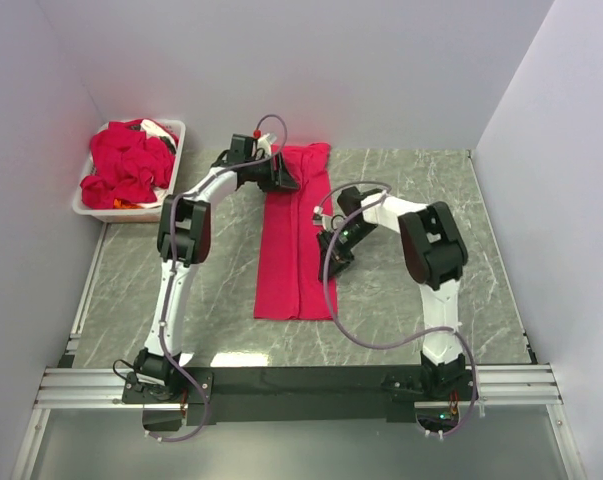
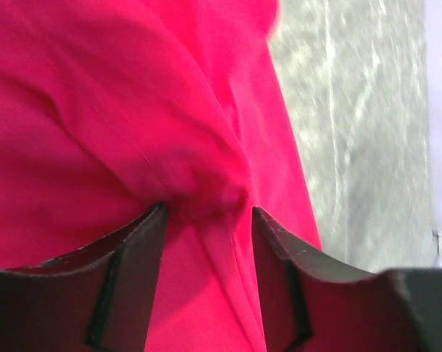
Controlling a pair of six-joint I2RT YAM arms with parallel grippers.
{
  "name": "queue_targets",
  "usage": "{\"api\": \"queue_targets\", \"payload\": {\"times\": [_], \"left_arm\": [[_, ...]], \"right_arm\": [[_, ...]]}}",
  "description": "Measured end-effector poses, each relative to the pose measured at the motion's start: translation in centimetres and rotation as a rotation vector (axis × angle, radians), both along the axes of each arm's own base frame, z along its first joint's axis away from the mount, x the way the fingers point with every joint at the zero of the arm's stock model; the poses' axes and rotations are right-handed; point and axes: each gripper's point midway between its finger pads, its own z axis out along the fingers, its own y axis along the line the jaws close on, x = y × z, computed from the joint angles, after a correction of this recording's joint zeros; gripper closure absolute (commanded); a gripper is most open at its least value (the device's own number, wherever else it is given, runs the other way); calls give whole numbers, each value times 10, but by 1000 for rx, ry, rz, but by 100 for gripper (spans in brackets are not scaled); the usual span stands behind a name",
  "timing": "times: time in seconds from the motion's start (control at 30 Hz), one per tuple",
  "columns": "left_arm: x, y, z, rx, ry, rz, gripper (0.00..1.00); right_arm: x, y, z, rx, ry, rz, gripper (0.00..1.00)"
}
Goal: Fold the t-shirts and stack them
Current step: Fold the tshirt
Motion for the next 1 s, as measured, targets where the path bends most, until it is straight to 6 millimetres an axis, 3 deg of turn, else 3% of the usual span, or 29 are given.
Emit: {"api": "queue_targets", "payload": {"times": [0.13, 0.23, 0.37, 0.4, 0.47, 0.53, 0.57, 0.73, 0.8, 0.9, 1.0], "left_arm": [[-34, 13, 25, 2, 16, -57, 39], [-68, 33, 80, 28, -91, -97, 39], [-135, 73, 191, 70, -456, -190, 40], [-155, 84, 211, 107, -580, -232, 40], [-194, 106, 225, 189, -737, -304, 40], [-231, 118, 212, 288, -865, -410, 40], [-249, 120, 196, 323, -895, -473, 41], [-324, 130, 75, 383, -801, -756, 42], [-354, 129, 39, 380, -777, -861, 43], [-388, 121, 12, 364, -814, -1000, 44], [-401, 112, 2, 368, -901, -1069, 45]], "right_arm": [[-11, -13, 35, -1, -140, 23, 63], [-17, -25, 69, 1, -339, 38, 53], [-25, -36, 103, -32, -693, 126, 48], [-29, -36, 106, -38, -773, 168, 48], [-38, -38, 105, -61, -880, 246, 48], [-50, -39, 97, -86, -946, 349, 48], [-54, -40, 92, -99, -968, 394, 48], [-79, -44, 65, -97, -1112, 612, 48], [-93, -43, 52, -69, -1168, 707, 48], [-109, -37, 31, -26, -1204, 824, 51], [-114, -35, 14, -14, -1231, 898, 54]]}}
